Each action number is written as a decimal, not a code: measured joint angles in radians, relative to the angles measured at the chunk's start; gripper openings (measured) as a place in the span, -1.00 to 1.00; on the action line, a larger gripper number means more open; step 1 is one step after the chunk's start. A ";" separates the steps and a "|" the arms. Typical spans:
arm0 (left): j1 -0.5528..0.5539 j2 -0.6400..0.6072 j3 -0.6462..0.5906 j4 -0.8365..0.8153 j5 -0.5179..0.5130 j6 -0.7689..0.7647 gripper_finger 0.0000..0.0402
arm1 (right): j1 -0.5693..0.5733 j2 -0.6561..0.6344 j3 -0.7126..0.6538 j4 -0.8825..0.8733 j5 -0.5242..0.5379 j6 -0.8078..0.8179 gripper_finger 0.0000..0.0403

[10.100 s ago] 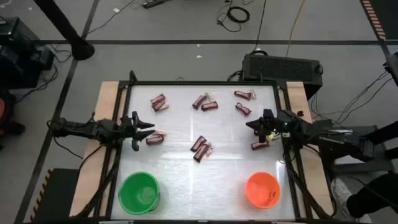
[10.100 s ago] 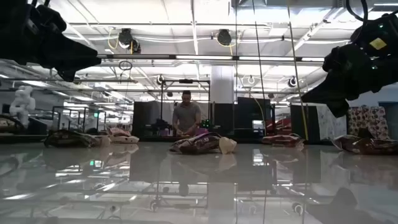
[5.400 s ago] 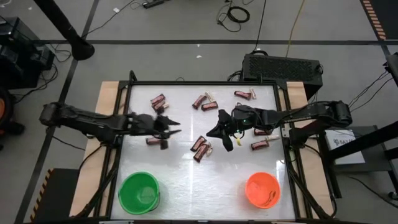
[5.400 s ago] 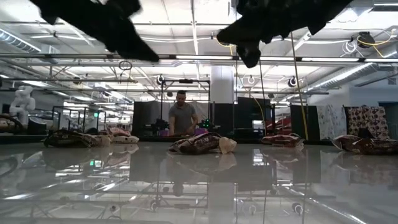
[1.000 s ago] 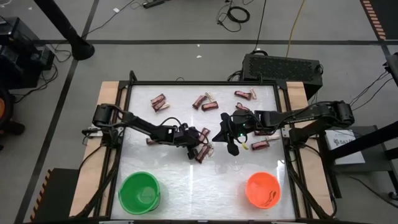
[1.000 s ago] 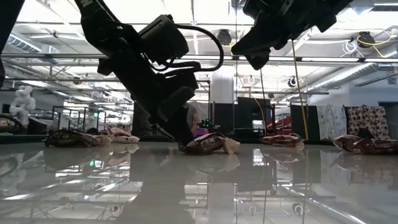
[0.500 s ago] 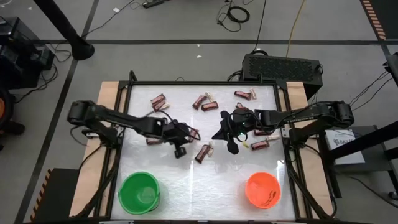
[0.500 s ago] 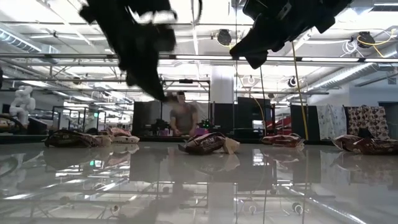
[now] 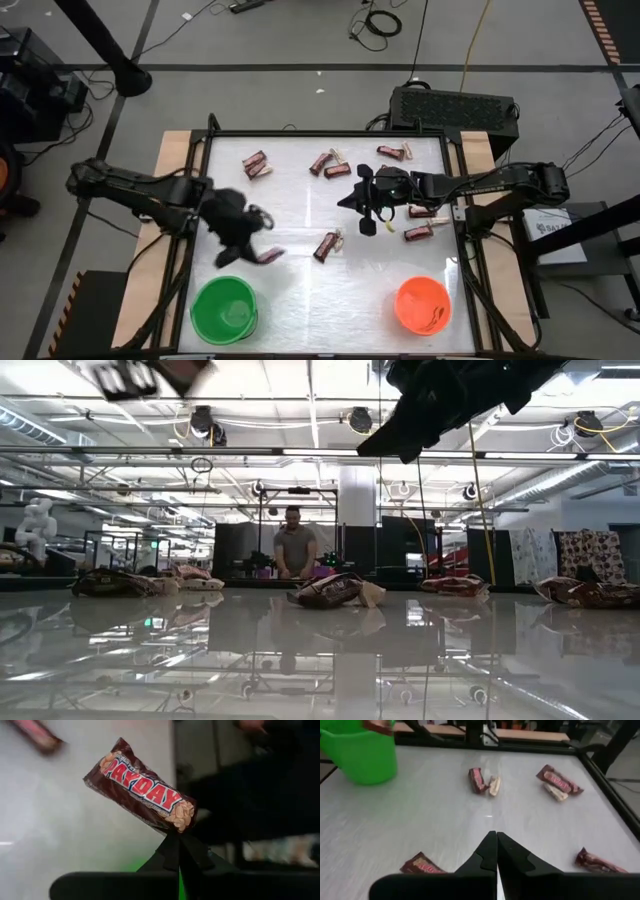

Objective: Sort candy by brand, put in halloween buckets
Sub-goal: Put the brown chocolate bar into the green bucket

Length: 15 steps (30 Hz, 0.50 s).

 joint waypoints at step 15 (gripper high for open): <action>-0.346 -0.007 0.000 -0.218 0.096 -0.380 -1.00 | -0.004 0.000 0.000 0.142 -0.002 -0.016 -1.00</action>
